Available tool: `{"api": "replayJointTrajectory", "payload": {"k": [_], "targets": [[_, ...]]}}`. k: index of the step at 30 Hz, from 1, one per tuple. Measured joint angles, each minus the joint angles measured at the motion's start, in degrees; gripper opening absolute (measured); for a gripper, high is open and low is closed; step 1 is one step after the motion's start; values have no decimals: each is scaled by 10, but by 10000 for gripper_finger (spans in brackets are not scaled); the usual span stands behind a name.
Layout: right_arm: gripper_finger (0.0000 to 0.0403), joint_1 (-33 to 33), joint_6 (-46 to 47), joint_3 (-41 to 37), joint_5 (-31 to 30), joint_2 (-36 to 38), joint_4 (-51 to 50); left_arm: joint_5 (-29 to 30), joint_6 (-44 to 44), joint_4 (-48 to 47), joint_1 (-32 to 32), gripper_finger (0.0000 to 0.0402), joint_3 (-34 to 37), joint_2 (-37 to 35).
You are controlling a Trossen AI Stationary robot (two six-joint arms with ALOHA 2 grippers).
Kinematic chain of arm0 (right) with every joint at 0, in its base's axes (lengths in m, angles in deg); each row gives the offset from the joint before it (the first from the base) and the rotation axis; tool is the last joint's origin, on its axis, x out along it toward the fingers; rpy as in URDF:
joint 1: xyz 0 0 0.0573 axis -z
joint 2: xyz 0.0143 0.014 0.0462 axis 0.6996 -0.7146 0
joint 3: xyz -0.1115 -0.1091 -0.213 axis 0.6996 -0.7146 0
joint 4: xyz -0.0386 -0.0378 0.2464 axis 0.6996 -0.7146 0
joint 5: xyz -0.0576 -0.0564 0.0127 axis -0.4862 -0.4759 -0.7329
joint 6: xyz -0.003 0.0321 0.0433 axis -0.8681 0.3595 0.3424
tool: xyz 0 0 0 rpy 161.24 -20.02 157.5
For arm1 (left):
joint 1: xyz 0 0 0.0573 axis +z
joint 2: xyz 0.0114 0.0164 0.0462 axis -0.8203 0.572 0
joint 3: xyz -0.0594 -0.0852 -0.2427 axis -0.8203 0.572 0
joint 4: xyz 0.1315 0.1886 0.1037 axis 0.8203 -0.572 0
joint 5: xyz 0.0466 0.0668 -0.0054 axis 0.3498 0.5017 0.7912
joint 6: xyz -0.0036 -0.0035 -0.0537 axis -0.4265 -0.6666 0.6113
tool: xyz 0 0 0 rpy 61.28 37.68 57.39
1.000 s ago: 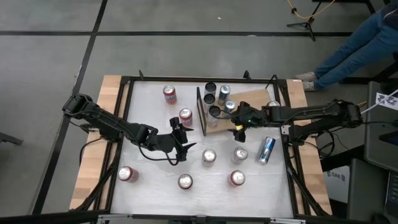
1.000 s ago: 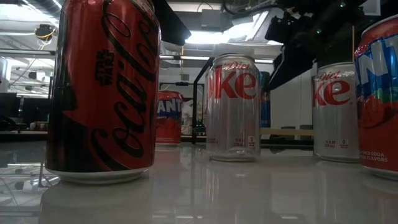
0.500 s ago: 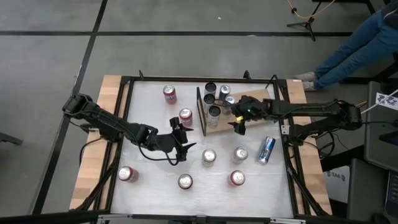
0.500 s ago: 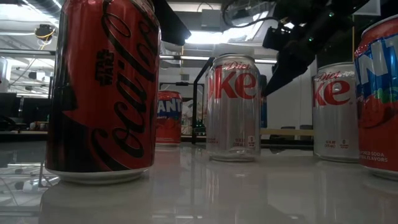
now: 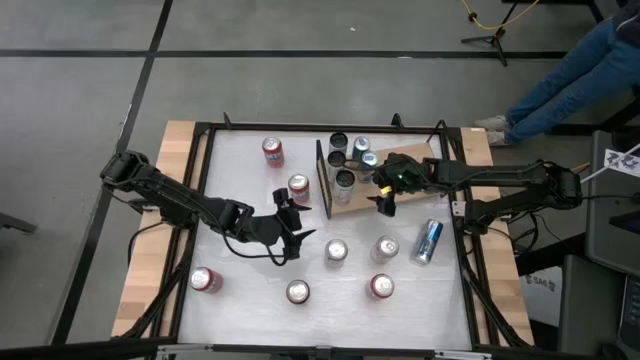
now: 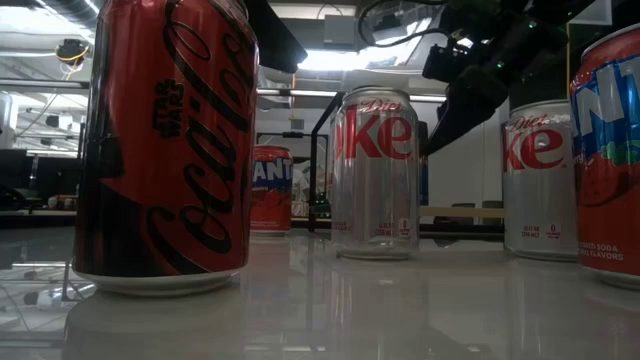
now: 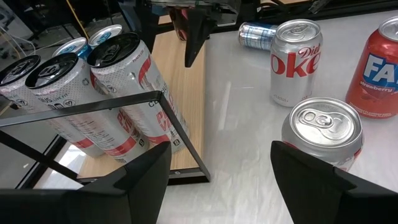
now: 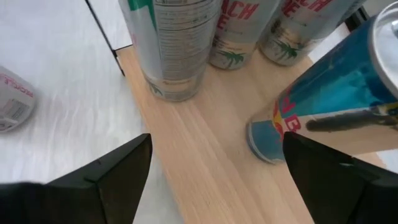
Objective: Place canned beverage on shelf
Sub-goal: Put the left blue white soda can on the shelf aligned with the other blue white soda can, then put the blue white soda can on the shelf aligned with the other blue white soda cans
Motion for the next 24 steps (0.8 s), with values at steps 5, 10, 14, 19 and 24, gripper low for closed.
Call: {"api": "replayJointTrajectory", "payload": {"k": [5, 10, 14, 19, 24], "targets": [[351, 0, 0, 0, 21, 0, 0, 0, 0, 0, 0, 266, 0, 0], [351, 0, 3, 10, 25, 4, -34, 0, 0, 0, 0, 266, 0, 0], [351, -1, 17, 45, 25, 7, -108, 0, 0, 0, 0, 266, 0, 0], [351, -13, 46, 88, 36, 9, -193, 0, 0, 0, 0, 266, 0, 0], [351, -57, 81, 129, 39, 10, -257, 0, 0, 0, 0, 266, 0, 0]]}}
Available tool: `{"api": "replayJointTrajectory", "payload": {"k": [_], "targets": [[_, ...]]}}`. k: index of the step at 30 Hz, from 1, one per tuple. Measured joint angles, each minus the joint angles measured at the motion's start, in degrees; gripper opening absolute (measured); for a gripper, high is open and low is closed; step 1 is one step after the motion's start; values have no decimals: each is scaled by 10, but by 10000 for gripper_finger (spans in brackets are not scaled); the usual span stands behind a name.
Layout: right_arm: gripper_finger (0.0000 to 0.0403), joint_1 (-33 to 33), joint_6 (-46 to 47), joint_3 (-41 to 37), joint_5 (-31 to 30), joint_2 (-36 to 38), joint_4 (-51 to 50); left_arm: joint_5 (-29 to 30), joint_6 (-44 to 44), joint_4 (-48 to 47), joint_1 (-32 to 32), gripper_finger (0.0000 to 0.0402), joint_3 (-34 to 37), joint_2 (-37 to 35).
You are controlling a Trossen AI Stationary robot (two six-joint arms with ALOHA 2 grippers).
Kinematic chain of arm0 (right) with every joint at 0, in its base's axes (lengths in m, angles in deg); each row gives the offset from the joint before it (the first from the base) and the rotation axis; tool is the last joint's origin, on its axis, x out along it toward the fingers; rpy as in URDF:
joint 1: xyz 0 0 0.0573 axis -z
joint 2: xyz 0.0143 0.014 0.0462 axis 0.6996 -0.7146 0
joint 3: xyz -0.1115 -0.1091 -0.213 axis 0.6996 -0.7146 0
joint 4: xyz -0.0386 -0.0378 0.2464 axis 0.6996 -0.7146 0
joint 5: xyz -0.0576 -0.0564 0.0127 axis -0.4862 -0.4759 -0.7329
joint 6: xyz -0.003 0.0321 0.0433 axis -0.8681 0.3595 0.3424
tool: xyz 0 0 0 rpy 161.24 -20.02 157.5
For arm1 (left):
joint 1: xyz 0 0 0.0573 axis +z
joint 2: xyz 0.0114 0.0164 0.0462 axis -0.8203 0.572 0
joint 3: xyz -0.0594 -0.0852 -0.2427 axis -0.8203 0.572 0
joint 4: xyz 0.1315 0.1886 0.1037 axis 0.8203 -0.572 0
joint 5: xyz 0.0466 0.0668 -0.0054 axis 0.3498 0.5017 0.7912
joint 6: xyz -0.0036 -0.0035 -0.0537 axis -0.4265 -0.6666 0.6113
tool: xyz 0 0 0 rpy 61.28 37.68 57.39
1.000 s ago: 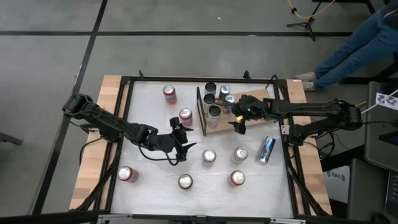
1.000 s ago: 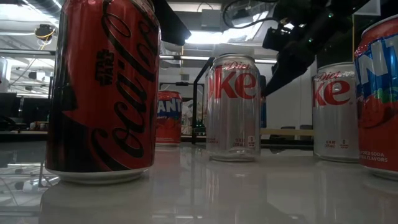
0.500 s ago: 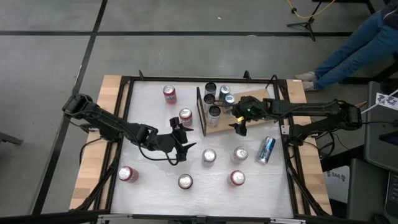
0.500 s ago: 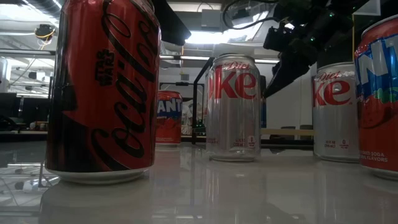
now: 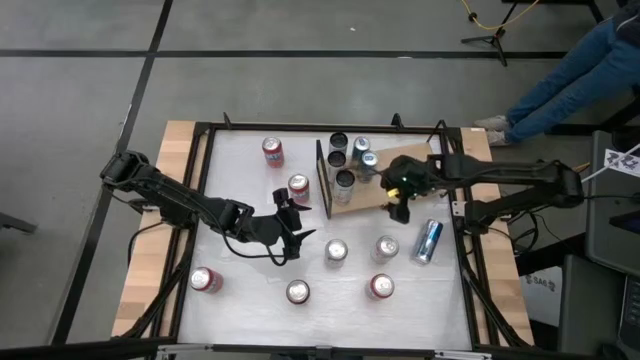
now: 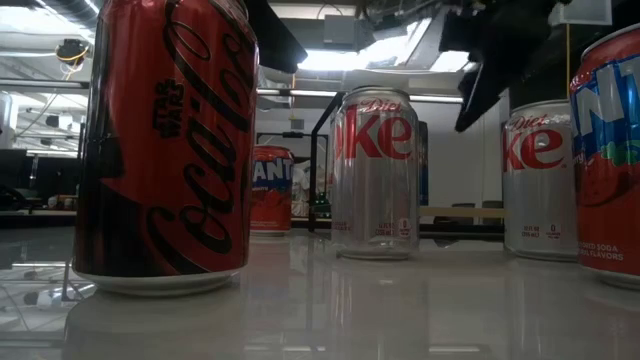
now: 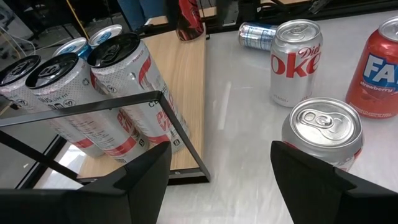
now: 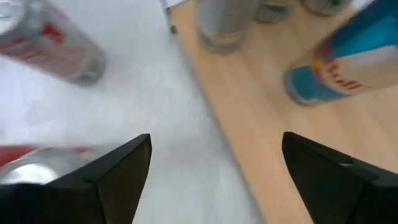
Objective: Place canned beverage on shelf
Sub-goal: Put the blue white soda can on the shelf aligned with the other blue white soda cans
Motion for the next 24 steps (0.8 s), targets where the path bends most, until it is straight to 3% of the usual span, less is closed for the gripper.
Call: {"api": "replayJointTrajectory", "payload": {"k": [12, 24], "targets": [[351, -120, 137, 100, -77, 0, -147, 0, 0, 0, 0, 266, 0, 0], [351, -249, 362, 106, -128, -1, -227, 0, 0, 0, 0, 266, 0, 0]]}}
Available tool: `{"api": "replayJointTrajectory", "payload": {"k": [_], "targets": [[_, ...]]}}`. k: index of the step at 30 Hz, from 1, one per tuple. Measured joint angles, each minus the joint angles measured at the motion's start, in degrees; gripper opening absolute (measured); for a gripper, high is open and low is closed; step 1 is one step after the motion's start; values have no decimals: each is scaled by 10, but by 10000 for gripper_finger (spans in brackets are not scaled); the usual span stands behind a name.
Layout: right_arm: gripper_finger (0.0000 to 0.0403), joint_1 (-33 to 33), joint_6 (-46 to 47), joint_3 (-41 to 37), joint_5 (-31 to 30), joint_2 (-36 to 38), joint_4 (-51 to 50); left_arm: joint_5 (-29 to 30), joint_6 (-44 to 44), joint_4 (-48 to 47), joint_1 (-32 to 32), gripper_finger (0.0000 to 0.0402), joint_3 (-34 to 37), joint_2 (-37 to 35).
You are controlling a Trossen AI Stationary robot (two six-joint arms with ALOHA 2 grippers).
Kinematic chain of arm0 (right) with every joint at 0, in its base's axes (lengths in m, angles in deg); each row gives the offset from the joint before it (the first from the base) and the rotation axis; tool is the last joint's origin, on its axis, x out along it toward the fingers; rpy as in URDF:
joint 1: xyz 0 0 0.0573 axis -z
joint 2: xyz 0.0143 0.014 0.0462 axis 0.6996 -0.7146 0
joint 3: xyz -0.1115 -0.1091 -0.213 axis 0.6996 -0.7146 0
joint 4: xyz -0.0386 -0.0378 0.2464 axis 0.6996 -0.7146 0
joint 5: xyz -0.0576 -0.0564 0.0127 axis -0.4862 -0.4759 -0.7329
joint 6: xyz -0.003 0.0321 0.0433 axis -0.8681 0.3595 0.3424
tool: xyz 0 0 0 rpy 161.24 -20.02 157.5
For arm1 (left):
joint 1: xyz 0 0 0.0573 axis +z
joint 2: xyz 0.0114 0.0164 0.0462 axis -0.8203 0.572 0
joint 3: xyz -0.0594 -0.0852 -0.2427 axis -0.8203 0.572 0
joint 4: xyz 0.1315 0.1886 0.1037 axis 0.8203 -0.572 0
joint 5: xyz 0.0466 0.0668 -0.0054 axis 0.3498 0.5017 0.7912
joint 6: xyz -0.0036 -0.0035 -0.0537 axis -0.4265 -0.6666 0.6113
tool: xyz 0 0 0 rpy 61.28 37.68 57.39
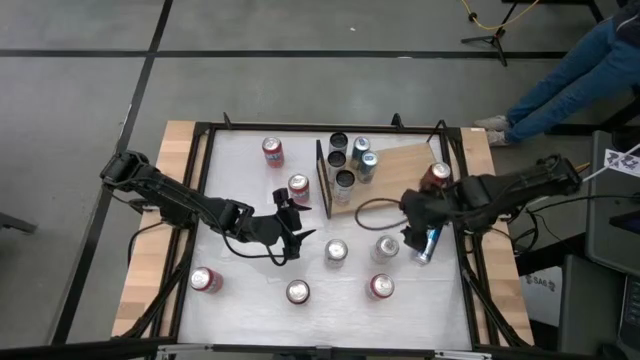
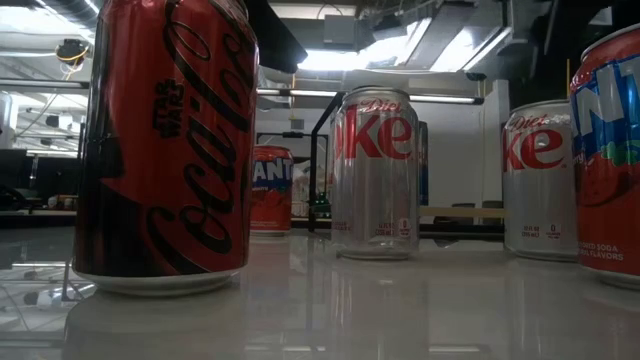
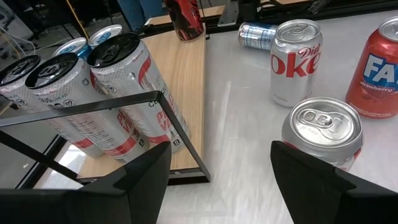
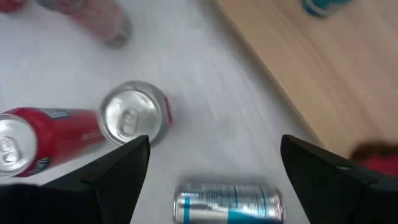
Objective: Place canned beverage on shelf
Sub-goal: Put the blue white soda can on the shelf aligned with the other blue white soda cans
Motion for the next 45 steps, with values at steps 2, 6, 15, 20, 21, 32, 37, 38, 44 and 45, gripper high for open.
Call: {"api": "replayJointTrajectory", "payload": {"k": [2, 6, 15, 20, 21, 32, 37, 38, 44, 45], "targets": [[351, -24, 59, 0, -20, 0, -27, 0, 0, 0, 0, 266, 0, 0], [351, -75, 190, 0, -55, 0, -83, 0, 0, 0, 0, 266, 0, 0], [351, -160, 426, 0, -107, -4, -152, 0, 0, 0, 0, 266, 0, 0], [351, -195, 520, -20, -105, -15, -159, 0, 0, 0, 0, 266, 0, 0], [351, -202, 538, -29, -99, -16, -156, 0, 0, 0, 0, 266, 0, 0], [351, -216, 701, -143, -28, -17, -107, 0, 0, 0, 0, 266, 0, 0], [351, -216, 726, -187, -26, -17, -64, 0, 0, 0, 0, 266, 0, 0], [351, -216, 731, -196, -26, -17, -51, 0, 0, 0, 0, 266, 0, 0], [351, -216, 733, -248, -26, -17, 25, 0, 0, 0, 0, 266, 0, 0], [351, -216, 733, -256, -26, -17, 35, 0, 0, 0, 0, 266, 0, 0]]}}
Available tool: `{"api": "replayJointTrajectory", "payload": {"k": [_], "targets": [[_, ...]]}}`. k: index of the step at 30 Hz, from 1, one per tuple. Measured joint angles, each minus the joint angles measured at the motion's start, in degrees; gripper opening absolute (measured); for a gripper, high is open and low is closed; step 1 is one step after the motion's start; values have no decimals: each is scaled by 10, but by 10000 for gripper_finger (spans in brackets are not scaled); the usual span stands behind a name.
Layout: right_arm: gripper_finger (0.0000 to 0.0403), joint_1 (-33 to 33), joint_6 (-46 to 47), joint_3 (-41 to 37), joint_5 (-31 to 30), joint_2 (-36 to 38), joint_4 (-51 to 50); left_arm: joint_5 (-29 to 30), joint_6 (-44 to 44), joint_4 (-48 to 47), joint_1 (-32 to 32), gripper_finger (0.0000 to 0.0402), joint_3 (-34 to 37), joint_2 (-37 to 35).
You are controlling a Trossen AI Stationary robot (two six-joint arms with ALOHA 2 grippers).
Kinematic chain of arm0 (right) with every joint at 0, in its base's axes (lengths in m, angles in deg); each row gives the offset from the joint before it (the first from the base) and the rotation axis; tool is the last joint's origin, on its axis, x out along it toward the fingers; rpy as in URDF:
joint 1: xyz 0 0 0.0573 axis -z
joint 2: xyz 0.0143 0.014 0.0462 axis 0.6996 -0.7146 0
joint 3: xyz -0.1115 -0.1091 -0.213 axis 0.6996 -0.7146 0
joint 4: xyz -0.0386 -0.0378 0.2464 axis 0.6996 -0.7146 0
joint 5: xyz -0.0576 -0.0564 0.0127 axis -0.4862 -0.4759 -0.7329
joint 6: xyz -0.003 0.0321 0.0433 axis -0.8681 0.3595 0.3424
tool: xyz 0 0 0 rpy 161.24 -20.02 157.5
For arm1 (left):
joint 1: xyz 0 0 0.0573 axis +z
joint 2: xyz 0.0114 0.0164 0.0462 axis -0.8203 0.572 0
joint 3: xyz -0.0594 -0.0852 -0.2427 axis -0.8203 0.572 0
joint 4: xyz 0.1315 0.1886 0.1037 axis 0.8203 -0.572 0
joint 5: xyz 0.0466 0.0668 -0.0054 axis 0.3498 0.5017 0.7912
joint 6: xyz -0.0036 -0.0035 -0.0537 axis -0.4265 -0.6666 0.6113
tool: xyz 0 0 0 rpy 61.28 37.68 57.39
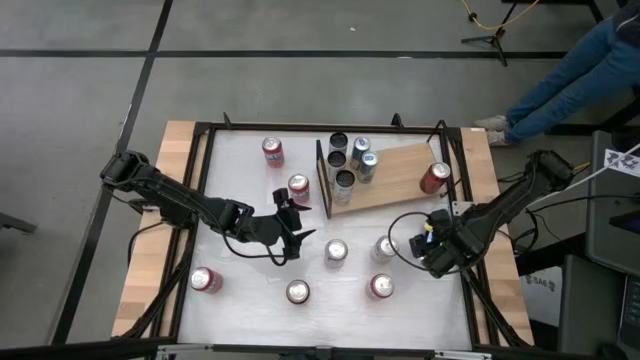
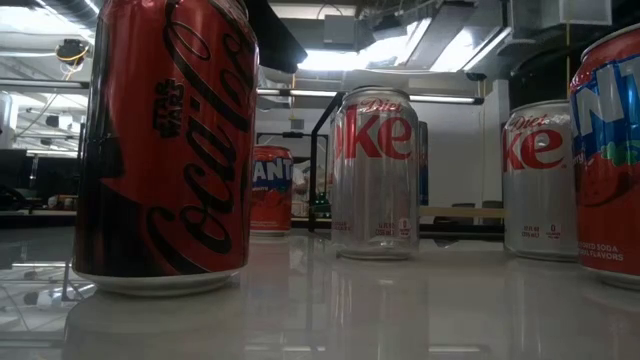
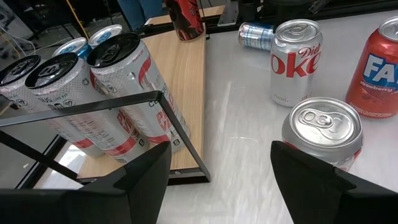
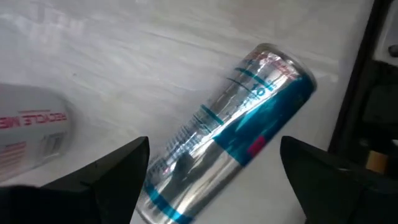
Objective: Place canned beverage on shelf
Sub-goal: Put the blue white soda can on the shelf aligned with the other blue white soda cans
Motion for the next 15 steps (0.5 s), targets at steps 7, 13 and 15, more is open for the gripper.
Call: {"api": "replayJointTrajectory", "payload": {"k": [7, 13, 15], "targets": [[351, 0, -3, -21, 1, 0, 23, 0, 0, 0, 0, 266, 0, 0], [351, 0, -5, -22, 1, 0, 35, 0, 0, 0, 0, 266, 0, 0], [351, 0, -5, -22, 1, 0, 39, 0, 0, 0, 0, 266, 0, 0]]}}
